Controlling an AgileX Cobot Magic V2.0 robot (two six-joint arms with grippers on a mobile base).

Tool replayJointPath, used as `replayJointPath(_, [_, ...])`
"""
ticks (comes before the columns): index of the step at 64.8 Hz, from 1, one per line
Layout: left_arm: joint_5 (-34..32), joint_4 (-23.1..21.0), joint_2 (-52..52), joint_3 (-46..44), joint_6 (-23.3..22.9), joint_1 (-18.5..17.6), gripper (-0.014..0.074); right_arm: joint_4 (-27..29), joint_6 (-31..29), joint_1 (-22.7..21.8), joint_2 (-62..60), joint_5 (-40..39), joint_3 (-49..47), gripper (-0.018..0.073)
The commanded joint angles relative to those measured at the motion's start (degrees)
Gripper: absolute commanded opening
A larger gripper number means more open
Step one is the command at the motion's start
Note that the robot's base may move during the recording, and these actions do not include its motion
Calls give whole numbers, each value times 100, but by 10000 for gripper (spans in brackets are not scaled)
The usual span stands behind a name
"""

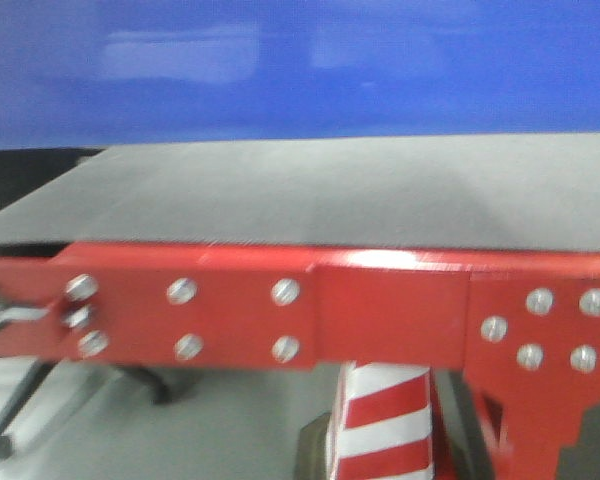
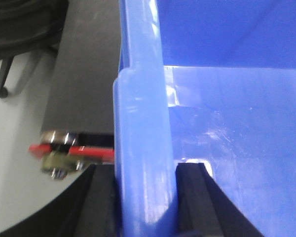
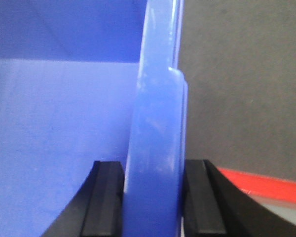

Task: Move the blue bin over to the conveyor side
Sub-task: 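Lower the held blue bin onto the dark conveyor belt with both grippers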

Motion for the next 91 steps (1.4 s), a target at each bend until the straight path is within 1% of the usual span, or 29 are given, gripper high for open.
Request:
replayJointPath(1, [-480,194,-94,-69,36,11,-18,-304,-94,-32,-105,-457,-83,-88])
replayJointPath(91, [-480,194,-94,-69,36,11,-18,-304,-94,-32,-105,-457,-83,-88])
